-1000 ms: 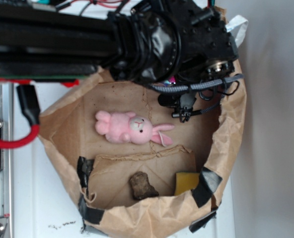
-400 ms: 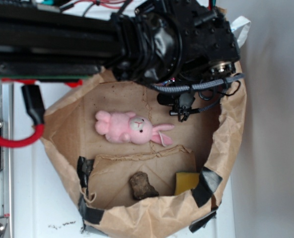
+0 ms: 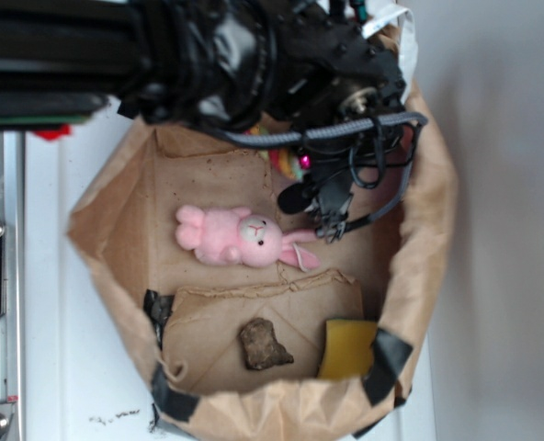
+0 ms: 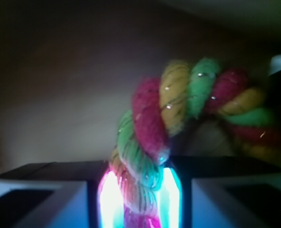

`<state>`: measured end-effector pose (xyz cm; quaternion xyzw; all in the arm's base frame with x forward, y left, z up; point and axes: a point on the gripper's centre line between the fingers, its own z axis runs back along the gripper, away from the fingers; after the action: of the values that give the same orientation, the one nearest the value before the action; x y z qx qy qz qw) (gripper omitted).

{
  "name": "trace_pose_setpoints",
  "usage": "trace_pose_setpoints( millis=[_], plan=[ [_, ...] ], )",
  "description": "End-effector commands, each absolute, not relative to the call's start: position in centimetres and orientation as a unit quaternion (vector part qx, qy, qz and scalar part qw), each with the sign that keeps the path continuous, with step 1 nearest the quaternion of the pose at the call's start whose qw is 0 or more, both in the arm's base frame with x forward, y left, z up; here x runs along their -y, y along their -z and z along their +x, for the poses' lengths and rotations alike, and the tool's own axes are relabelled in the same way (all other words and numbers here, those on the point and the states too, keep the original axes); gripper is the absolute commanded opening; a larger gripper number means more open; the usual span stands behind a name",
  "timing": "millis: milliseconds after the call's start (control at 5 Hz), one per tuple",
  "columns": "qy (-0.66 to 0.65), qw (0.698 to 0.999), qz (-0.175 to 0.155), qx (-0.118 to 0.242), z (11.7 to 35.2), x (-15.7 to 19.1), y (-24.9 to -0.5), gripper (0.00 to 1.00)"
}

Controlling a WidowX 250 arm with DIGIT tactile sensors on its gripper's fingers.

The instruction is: Grab the multicolored rope.

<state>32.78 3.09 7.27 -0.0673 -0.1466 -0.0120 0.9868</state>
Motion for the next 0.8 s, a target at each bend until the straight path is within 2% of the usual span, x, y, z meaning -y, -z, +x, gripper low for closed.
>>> trace_pose_setpoints(
  millis=[0, 400, 600],
  plan=[
    [0.072, 0.975, -0.066, 0.198, 30.5, 0.8, -14.8, 0.0],
    [0.08, 0.983, -0.047, 0.161, 30.1, 1.5, -16.9, 0.0],
    [0.063, 0.985, -0.019, 0.158, 29.7, 1.7, -18.1, 0.0]
  ],
)
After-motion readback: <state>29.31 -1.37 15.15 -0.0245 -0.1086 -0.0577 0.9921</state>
